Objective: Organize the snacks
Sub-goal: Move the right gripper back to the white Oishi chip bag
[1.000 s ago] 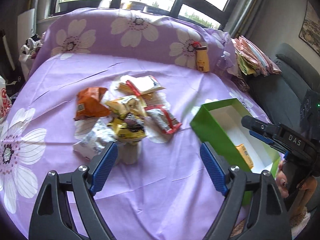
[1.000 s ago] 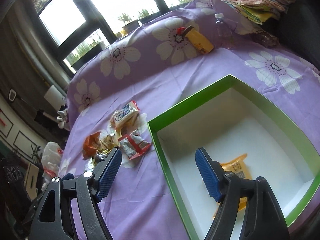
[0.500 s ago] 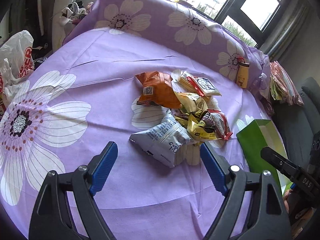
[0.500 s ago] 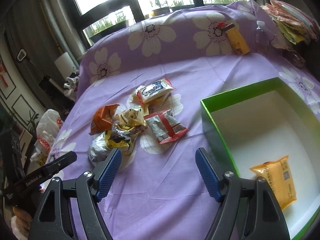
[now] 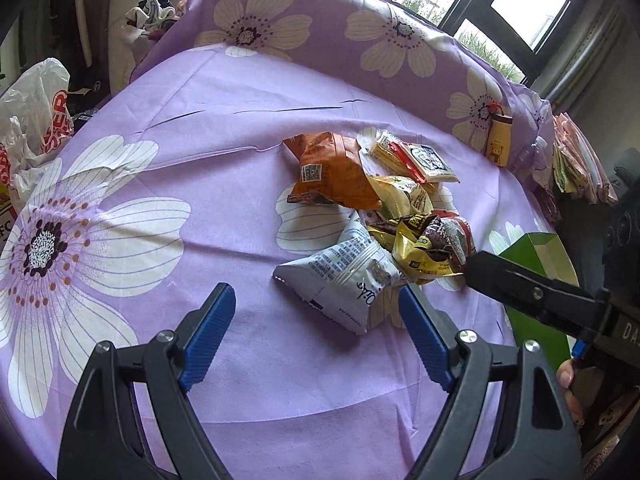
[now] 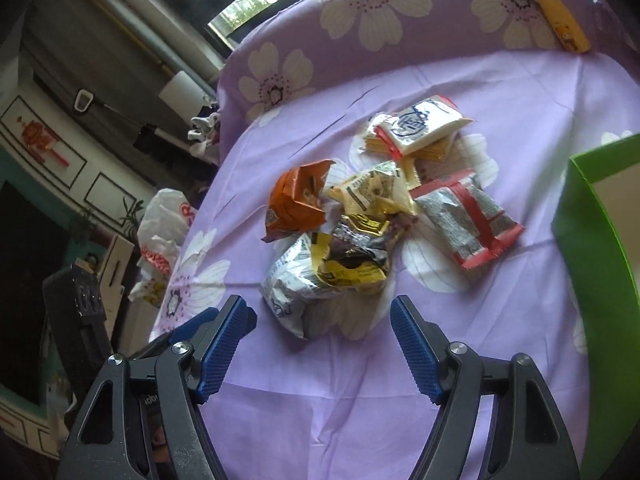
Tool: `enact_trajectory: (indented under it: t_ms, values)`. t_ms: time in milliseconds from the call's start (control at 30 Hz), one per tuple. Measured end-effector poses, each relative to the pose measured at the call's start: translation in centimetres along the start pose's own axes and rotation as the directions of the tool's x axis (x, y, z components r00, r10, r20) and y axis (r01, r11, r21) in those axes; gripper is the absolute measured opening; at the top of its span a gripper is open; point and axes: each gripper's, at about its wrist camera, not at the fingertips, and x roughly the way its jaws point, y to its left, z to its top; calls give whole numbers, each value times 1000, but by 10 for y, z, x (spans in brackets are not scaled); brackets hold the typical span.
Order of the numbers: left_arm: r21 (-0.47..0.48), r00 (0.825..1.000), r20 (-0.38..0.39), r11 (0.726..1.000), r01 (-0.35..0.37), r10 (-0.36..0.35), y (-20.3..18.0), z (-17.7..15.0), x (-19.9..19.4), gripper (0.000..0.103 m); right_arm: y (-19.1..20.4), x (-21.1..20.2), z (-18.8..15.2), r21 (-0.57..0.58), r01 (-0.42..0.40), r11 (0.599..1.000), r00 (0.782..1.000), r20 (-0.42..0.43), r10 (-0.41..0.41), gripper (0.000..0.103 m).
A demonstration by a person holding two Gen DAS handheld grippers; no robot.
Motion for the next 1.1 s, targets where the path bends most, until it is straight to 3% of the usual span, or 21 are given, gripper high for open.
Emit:
enact_trajectory:
  t_ms: [233, 533, 633, 800, 867, 1000, 1100]
  values:
    - [-55, 1000, -30, 998, -9, 7, 12, 4, 3, 83, 26, 61, 30, -55, -29, 998, 988, -155, 20, 72]
    - [-123, 996, -88, 992, 2, -13, 21, 6, 14, 79, 46, 96, 38, -163, 36, 986, 976, -208, -70, 72]
    - [-141, 993, -114, 990, 19, -35, 20, 4, 18, 73, 47, 96, 35, -185, 43, 982, 974, -213, -83, 72]
    - [-156, 986, -152, 987, 42, -66, 17, 0, 24, 58, 41, 93, 27, -161, 15, 987, 966, -251, -56, 71]
    - [-155, 983, -167, 987, 45, -71, 16, -1, 25, 49, 38, 92, 22, -135, -29, 990, 962, -273, -9, 70]
    - [-155, 984, -170, 987, 29, -56, 18, -2, 24, 46, 27, 97, 13, -31, -89, 996, 935, -348, 72, 69]
    - [-163, 985, -167, 986, 18, -46, 23, 0, 23, 46, 25, 95, 14, -26, -74, 997, 940, -336, 61, 68]
